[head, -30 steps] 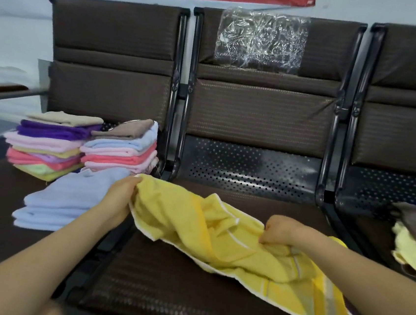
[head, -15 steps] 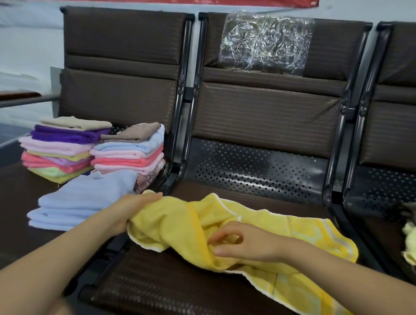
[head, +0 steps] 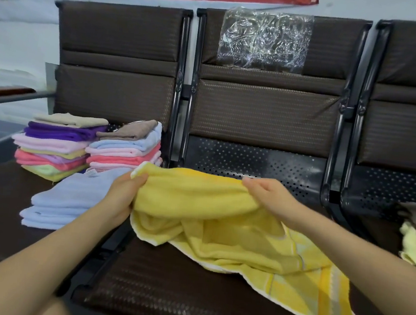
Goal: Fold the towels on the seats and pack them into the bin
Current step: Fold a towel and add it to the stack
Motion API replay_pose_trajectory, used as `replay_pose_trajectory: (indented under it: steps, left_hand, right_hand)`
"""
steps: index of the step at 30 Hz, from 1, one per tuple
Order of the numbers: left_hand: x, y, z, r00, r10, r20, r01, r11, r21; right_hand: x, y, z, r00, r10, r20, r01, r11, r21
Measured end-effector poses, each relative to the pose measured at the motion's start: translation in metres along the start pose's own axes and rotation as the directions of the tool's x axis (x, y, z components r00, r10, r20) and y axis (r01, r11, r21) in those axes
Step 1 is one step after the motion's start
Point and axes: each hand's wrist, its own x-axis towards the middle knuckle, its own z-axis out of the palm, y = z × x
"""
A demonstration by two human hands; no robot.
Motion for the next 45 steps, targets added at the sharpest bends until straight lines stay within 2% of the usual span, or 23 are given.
replay_pose_trajectory:
  steps: [1, 3, 5, 6, 8, 10, 12, 13, 16, 18, 20, 25, 27, 30, 31, 33, 36, 38, 40, 42, 44, 45]
  left_hand:
    - [0.000, 0.001, 0.000, 0.998, 0.019, 0.068, -0.019, 1.000, -0.003]
    - [0.005, -0.004, 0.000, 0.989, 0.025, 0.146, -0.028, 0.999, 0.020]
    - [0.009, -0.009, 0.001, 0.987, 0.020, 0.159, -0.029, 0.998, 0.055]
    - [0.011, -0.012, 0.001, 0.993, 0.009, 0.119, -0.018, 0.997, 0.075]
    - [0.014, -0.014, 0.005, 0.999, -0.043, -0.009, 0.044, 0.994, 0.100]
    - [0.019, -0.015, 0.005, 0.981, -0.135, -0.136, 0.147, 0.986, 0.083]
    - [0.019, -0.017, 0.005, 0.976, -0.163, -0.142, 0.178, 0.979, 0.098]
    - [0.018, -0.018, 0.005, 0.979, -0.163, -0.119, 0.178, 0.976, 0.129]
    - [0.011, -0.020, 0.010, 0.982, -0.168, -0.083, 0.184, 0.951, 0.249]
    - [0.007, -0.023, 0.018, 0.983, -0.178, -0.042, 0.182, 0.936, 0.302]
    - [0.004, -0.024, 0.021, 0.982, -0.177, -0.057, 0.186, 0.916, 0.356]
    - [0.003, -0.024, 0.023, 0.983, -0.183, -0.028, 0.182, 0.924, 0.336]
    - [0.005, -0.025, 0.023, 0.982, -0.188, -0.034, 0.190, 0.937, 0.293]
    - [0.006, -0.026, 0.029, 0.982, -0.190, 0.010, 0.186, 0.967, 0.172]
    - [0.006, -0.026, 0.032, 0.980, -0.199, 0.011, 0.196, 0.972, 0.132]
    - [0.006, -0.024, 0.039, 0.976, -0.217, 0.025, 0.216, 0.974, 0.063]
    - [0.011, -0.017, 0.051, 0.975, -0.209, 0.072, 0.210, 0.978, -0.015]
    - [0.016, -0.005, 0.056, 0.985, -0.169, 0.039, 0.172, 0.978, -0.121]
    - [0.024, 0.009, 0.059, 0.992, -0.128, 0.009, 0.127, 0.963, -0.239]
    - [0.034, 0.020, 0.060, 0.996, -0.089, 0.012, 0.089, 0.961, -0.261]
    - [0.049, 0.025, 0.062, 0.996, -0.069, -0.055, 0.055, 0.974, -0.218]
    - [0.060, 0.024, 0.063, 0.990, -0.069, -0.123, 0.046, 0.983, -0.178]
  right_hand:
    - [0.001, -0.001, -0.008, 0.999, 0.009, 0.044, -0.009, 1.000, -0.001]
    - [0.001, 0.006, -0.019, 0.981, 0.067, 0.181, -0.046, 0.992, -0.120]
    - [-0.003, 0.023, -0.024, 0.945, 0.193, 0.265, -0.124, 0.959, -0.255]
    - [-0.004, 0.035, -0.027, 0.929, 0.246, 0.277, -0.171, 0.948, -0.269]
    - [-0.009, 0.047, -0.036, 0.920, 0.302, 0.249, -0.257, 0.946, -0.197]
    - [-0.010, 0.050, -0.046, 0.934, 0.312, 0.174, -0.317, 0.948, 0.000]
    - [-0.007, 0.051, -0.051, 0.948, 0.303, 0.100, -0.316, 0.936, 0.157]
    - [-0.004, 0.054, -0.050, 0.950, 0.305, 0.062, -0.311, 0.933, 0.179]
    - [-0.003, 0.071, -0.035, 0.944, 0.330, 0.003, -0.330, 0.944, -0.015]
    - [-0.007, 0.082, -0.021, 0.921, 0.382, 0.082, -0.354, 0.904, -0.240]
    - [-0.011, 0.088, -0.010, 0.901, 0.413, 0.130, -0.325, 0.845, -0.425]
    - [-0.032, 0.063, -0.003, 0.879, 0.452, 0.149, -0.346, 0.822, -0.452]
    - [-0.050, 0.052, -0.001, 0.840, 0.512, 0.183, -0.422, 0.826, -0.375]
    - [-0.080, 0.039, 0.005, 0.782, 0.562, 0.270, -0.564, 0.822, -0.078]
    - [-0.088, 0.031, 0.008, 0.771, 0.560, 0.303, -0.596, 0.802, 0.036]
    - [-0.095, 0.021, 0.013, 0.788, 0.526, 0.320, -0.583, 0.805, 0.112]
    - [-0.083, 0.013, 0.003, 0.898, 0.398, 0.187, -0.399, 0.916, -0.032]
    - [-0.068, 0.006, -0.018, 0.944, 0.323, 0.061, -0.323, 0.946, -0.007]
    - [-0.051, 0.003, -0.045, 0.949, 0.314, -0.030, -0.304, 0.936, 0.174]
    - [-0.031, 0.000, -0.069, 0.938, 0.332, -0.095, -0.277, 0.887, 0.368]
    - [-0.003, -0.003, -0.085, 0.914, 0.362, -0.182, -0.257, 0.866, 0.429]
    - [0.014, -0.002, -0.091, 0.894, 0.376, -0.245, -0.261, 0.880, 0.396]
